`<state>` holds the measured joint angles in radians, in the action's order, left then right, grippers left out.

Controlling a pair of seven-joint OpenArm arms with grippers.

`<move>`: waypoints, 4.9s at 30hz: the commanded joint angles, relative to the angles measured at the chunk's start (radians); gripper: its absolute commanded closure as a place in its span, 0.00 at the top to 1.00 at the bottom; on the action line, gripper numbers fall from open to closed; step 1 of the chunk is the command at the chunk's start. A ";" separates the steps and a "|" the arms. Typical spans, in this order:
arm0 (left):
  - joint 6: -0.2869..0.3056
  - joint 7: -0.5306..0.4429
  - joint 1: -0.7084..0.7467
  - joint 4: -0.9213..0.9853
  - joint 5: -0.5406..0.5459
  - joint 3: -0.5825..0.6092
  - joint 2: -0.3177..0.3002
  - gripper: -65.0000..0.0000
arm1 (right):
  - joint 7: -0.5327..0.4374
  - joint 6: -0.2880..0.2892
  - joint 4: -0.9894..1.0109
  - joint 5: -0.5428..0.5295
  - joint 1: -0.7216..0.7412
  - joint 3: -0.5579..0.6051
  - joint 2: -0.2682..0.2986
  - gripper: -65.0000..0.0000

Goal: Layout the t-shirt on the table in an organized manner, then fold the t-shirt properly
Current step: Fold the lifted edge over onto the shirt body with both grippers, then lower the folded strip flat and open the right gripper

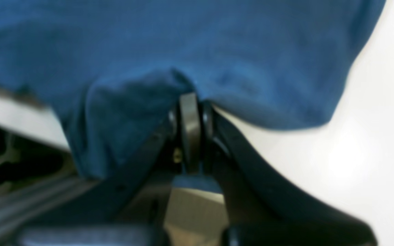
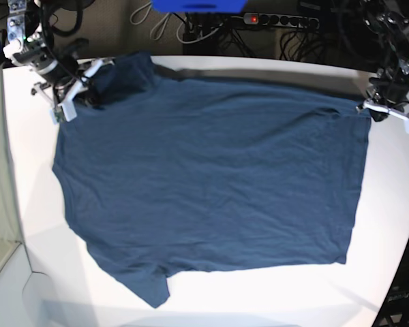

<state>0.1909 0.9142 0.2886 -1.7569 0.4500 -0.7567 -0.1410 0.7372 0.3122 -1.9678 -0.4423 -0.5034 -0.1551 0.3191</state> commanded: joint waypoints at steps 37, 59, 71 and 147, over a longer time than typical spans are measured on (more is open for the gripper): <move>0.000 -0.025 -0.352 0.288 -0.001 0.021 -0.053 0.00 | 0.094 0.000 0.330 -0.003 0.501 0.056 0.033 0.00; -0.001 -0.028 -0.490 0.446 -0.026 0.056 -0.085 0.00 | 0.084 0.000 0.457 -0.003 0.584 0.058 0.033 0.00; 0.000 -0.028 -0.559 0.490 -0.133 0.058 -0.082 0.00 | 0.088 0.000 0.459 -0.003 0.589 0.058 0.033 0.00; 0.002 -0.073 -0.285 0.398 -0.191 0.119 -0.072 0.60 | 0.043 0.000 0.367 -0.005 0.391 -0.050 0.108 0.62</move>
<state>0.1978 0.8375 0.0109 -1.3476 0.2546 -0.6350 -0.2031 0.8001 0.3134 -1.5856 -0.4412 -0.1257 -0.2001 0.4099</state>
